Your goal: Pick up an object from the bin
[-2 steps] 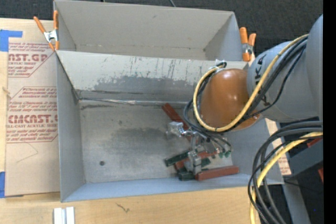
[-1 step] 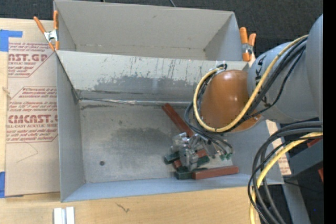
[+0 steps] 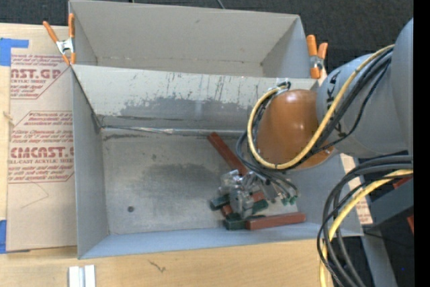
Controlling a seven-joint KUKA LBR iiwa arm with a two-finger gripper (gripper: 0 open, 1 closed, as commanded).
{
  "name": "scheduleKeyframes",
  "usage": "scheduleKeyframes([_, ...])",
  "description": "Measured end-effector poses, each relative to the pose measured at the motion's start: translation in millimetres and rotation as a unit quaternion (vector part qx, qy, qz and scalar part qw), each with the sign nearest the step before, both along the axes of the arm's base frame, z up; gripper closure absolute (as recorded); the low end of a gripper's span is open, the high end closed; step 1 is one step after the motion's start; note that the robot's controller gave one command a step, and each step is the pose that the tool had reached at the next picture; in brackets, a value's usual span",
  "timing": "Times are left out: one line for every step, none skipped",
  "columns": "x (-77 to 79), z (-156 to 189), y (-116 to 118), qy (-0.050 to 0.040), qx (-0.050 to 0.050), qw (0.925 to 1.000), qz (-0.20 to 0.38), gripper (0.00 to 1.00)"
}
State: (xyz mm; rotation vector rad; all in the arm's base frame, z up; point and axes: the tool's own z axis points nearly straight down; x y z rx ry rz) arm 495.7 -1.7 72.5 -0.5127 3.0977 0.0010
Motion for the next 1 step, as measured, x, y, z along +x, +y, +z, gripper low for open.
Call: scheduleKeyframes([6.8,190.2,-23.3,-0.004,-0.001,0.9999,0.015,1.0])
